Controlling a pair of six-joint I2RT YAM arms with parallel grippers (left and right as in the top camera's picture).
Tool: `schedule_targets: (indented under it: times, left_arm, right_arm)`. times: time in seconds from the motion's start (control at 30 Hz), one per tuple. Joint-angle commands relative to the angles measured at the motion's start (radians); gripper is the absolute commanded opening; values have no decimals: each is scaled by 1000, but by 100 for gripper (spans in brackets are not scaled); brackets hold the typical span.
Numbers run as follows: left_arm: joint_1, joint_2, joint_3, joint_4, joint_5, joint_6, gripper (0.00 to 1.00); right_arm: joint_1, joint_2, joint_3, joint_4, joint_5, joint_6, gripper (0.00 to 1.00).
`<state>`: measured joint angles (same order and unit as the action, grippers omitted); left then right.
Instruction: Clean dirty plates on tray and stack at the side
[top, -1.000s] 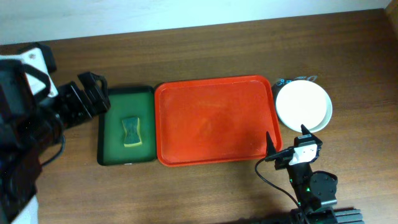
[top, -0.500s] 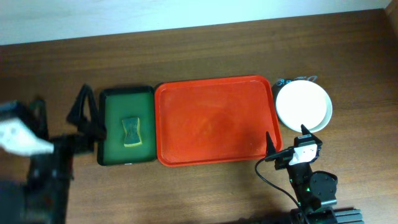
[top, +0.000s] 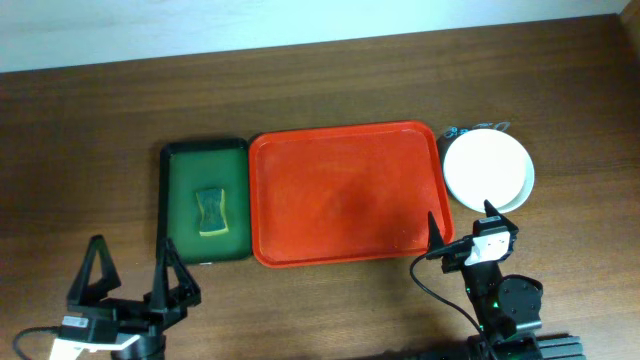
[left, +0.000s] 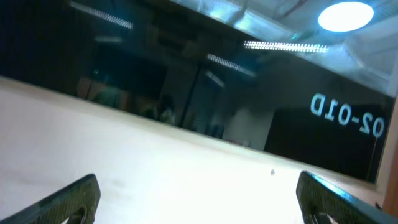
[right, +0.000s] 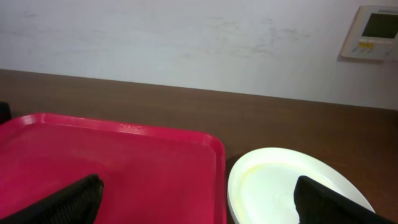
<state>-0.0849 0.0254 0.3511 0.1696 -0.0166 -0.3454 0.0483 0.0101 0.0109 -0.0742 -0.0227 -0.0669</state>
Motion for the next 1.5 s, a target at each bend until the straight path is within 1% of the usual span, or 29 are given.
schedule_targets:
  times: [0.0,0.2,0.27,0.4,0.43,0.5,0.63,0.7,1.47]
  left_arm:
    - [-4,-20,-129,77,-6,-3,99]
    - [32,-20,-312,84,-6,-3,99]
    - [37,-20,-342,78,-6,-2,99]
    - [70,-20,-343,-132,-6,3,99]
    - [80,-20,-343,-174,-6,19,99]
    - [83,-20,-343,-243,-6,118,99]
    - [84,-20,-343,-252,-6,286,99]
    - [83,-20,-343,-253,-5,317,99]
    - [83,-20,-342,-253,-2,317,99]
  right_arm:
    - [-5,-6,-5,-5,9,3,99]
    - [-5,-6,-5,-5,9,3,98]
    - [-5,-6,-5,-5,9,3,99]
    - [-5,-6,-5,-5,9,3,98]
    - [-5,-6,-5,-5,9,3,99]
    - [-5,-6,-5,-5,9,3,99]
    - [-5,-6,-5,-5,9,3,98]
    - [-5,-6,-5,-5,9,3,98]
    - [-5,-6,-5,-5,9,3,99]
